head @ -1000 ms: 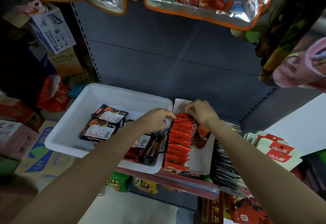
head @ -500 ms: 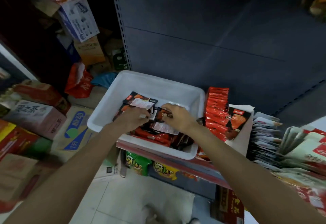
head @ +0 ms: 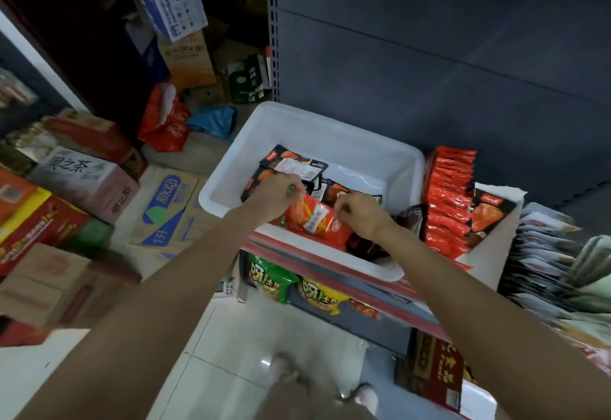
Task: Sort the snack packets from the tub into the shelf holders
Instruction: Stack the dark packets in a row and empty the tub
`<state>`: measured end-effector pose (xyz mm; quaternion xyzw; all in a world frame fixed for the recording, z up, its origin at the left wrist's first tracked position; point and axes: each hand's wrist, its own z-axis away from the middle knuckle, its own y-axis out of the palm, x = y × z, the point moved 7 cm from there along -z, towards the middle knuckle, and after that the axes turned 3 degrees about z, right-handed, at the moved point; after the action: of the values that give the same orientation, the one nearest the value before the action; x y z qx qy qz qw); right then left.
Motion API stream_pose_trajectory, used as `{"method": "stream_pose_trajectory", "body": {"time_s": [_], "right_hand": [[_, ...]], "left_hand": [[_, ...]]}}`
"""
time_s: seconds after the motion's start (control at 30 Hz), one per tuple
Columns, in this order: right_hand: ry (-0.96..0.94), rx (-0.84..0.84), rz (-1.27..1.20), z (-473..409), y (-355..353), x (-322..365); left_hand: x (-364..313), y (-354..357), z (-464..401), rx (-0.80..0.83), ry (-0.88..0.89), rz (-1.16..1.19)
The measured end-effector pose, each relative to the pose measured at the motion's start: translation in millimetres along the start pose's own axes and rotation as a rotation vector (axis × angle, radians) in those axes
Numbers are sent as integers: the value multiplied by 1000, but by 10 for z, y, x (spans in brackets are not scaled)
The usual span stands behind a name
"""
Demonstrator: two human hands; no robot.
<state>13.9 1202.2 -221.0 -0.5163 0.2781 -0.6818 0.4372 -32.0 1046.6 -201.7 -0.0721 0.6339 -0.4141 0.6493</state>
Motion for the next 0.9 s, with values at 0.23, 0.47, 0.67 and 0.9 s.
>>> {"method": "stream_pose_trajectory", "body": {"time_s": [0.23,0.47,0.67,0.9], "right_hand": [[231,-284,-938,245,-496,-174],[168,-560,-1093,602,-1143,-500],[119,-883,-954,1047,-1850,-993],[150,-1030,-690,1333,-2183,-1360]], "left_hand": [[-174,-188,1,-230,-1,311],[-822,162,-263,-124,90,415],[-1458,750,-605,32,81,112],[-1998,1288,-848,222,174,-12]]}}
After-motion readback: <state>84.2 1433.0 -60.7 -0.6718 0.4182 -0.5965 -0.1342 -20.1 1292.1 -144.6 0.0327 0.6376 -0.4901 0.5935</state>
